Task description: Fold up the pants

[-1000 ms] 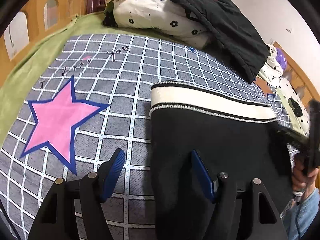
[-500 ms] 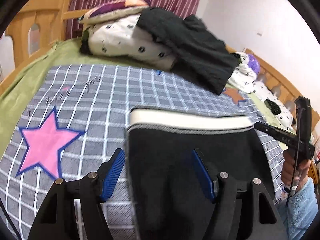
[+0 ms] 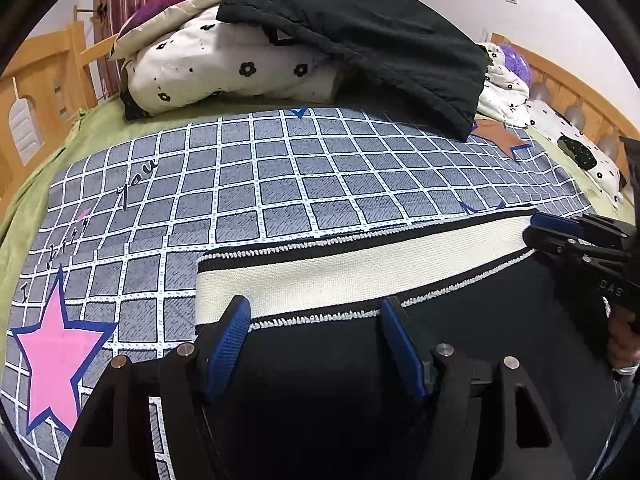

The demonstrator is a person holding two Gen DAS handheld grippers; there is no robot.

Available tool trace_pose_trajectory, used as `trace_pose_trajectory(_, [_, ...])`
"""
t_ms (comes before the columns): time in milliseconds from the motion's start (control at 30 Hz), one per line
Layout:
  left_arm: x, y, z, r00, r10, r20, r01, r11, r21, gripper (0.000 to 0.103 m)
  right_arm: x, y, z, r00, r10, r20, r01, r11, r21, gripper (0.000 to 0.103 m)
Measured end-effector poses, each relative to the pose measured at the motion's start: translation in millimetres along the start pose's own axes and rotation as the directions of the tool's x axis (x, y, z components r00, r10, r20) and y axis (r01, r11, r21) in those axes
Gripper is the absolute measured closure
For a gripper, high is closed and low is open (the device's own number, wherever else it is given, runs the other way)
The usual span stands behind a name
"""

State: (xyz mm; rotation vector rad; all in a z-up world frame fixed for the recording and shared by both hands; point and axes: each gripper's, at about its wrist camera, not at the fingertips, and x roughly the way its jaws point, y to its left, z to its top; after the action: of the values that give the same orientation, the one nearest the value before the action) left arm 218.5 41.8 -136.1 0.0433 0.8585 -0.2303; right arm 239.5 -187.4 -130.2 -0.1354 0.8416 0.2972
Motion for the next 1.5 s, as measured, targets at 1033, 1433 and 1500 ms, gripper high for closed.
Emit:
trace_pose_trajectory(1033, [-152, -17, -172, 0.998, 0.056, -0.023, -0.055, 0.998, 0.043, 0.029, -120, 70, -152, 0.994, -0.028, -0.104, 0.028, 1.0, 0.003, 0.058])
trace_pose_trajectory(1433, [-151, -32, -209, 0.982, 0.187, -0.017, -0.177, 0.953, 0.244, 0.031, -125, 60, -152, 0.994, -0.011, -0.108, 0.017, 0.998, 0.053, 0.058])
trace_pose_trajectory(1500, [-148, -32, -207, 0.979, 0.204, -0.011, -0.196, 0.951, 0.238, 0.031, -125, 58, -153, 0.994, -0.005, -0.107, 0.011, 0.999, 0.053, 0.058])
